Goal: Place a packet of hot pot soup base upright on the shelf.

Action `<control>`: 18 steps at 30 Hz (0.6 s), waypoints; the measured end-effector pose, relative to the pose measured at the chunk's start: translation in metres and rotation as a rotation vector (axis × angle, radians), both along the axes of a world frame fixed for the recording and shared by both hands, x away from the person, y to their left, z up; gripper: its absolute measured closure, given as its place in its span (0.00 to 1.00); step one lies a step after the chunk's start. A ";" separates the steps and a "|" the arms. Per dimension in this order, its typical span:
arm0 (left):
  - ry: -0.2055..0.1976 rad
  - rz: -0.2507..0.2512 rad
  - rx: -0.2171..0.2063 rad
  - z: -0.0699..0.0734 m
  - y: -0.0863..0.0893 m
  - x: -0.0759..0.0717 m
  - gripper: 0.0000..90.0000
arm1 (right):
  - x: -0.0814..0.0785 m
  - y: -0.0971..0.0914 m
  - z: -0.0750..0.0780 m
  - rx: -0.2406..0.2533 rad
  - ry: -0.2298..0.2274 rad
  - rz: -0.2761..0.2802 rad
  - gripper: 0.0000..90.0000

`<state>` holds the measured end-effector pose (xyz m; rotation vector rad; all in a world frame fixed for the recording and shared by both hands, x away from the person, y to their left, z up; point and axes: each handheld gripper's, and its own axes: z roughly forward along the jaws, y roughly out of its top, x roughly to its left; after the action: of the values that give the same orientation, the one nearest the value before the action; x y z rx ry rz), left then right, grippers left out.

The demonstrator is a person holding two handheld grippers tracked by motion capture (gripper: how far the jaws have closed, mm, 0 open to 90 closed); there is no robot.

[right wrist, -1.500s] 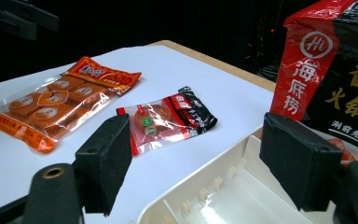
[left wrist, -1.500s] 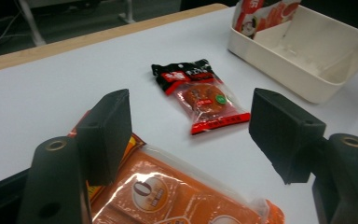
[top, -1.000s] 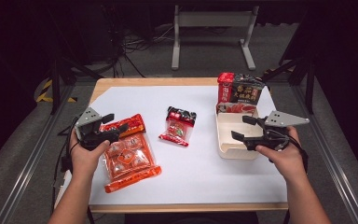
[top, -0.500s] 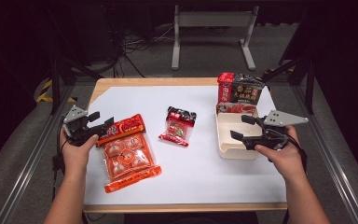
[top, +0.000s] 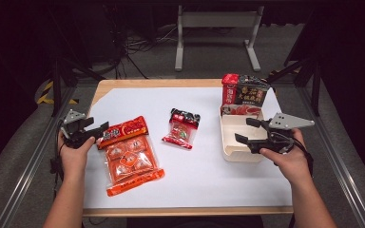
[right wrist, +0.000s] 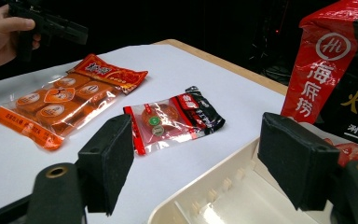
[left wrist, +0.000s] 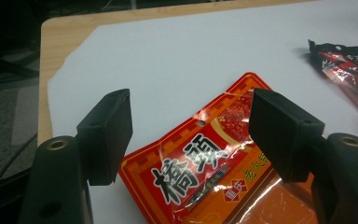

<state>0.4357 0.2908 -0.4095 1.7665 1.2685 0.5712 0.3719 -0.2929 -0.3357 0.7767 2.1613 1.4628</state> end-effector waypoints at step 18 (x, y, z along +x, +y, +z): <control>0.121 0.040 0.001 -0.023 0.010 0.012 0.33 | 0.001 0.004 -0.004 -0.031 0.002 0.007 0.30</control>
<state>0.4473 0.3012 -0.4323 1.8026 1.3893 0.4941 0.3729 -0.2885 -0.3393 0.7609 2.1850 1.4290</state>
